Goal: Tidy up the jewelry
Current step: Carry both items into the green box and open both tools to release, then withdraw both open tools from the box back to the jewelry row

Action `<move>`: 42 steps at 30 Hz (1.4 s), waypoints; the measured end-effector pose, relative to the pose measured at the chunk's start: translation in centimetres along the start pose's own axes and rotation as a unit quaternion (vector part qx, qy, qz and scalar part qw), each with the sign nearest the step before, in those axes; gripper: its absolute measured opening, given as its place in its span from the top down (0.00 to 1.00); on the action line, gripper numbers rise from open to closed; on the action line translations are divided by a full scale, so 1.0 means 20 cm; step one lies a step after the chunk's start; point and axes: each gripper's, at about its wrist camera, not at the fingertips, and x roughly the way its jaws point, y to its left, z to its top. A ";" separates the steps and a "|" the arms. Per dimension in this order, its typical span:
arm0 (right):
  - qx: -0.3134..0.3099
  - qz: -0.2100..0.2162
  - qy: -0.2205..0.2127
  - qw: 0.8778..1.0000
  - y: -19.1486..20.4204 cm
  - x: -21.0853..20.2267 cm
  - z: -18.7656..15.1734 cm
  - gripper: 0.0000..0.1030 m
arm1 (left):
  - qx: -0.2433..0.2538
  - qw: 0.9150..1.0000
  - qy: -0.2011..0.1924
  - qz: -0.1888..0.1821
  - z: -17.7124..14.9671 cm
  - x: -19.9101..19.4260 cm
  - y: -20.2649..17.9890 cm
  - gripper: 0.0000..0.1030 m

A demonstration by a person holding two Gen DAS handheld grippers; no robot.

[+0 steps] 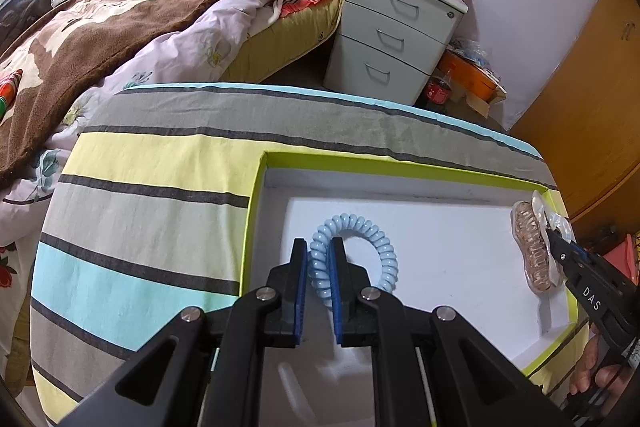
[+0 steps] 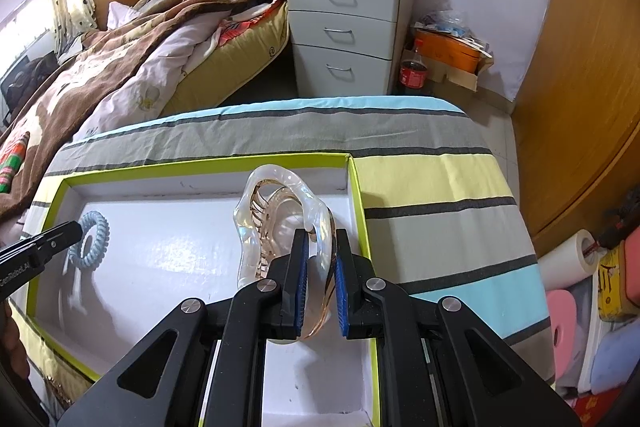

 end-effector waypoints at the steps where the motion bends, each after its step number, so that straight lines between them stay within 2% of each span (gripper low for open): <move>1: 0.001 0.000 0.000 1.000 0.00 0.00 0.00 0.88 | -0.001 1.000 0.000 -0.003 0.00 0.00 0.00 0.86; 9: -0.001 0.000 -0.017 1.000 -0.01 -0.03 0.01 0.84 | 0.003 1.000 0.002 -0.009 0.00 -0.01 -0.03 0.72; 14: 0.008 0.013 -0.029 0.999 -0.02 -0.08 0.01 0.68 | 0.004 1.000 -0.004 -0.007 0.00 -0.05 -0.03 0.59; 19: 0.011 0.015 -0.043 0.999 -0.02 -0.16 -0.01 0.66 | 0.010 1.000 -0.019 -0.016 -0.02 -0.15 -0.04 0.51; 32: 0.027 0.027 -0.070 0.997 -0.06 -0.42 -0.17 0.66 | 0.014 0.997 -0.063 -0.033 -0.17 -0.47 -0.03 0.45; 42: 0.020 0.047 -0.078 0.996 -0.05 -0.57 -0.43 0.66 | 0.010 0.997 -0.073 -0.035 -0.40 -0.62 0.03 0.44</move>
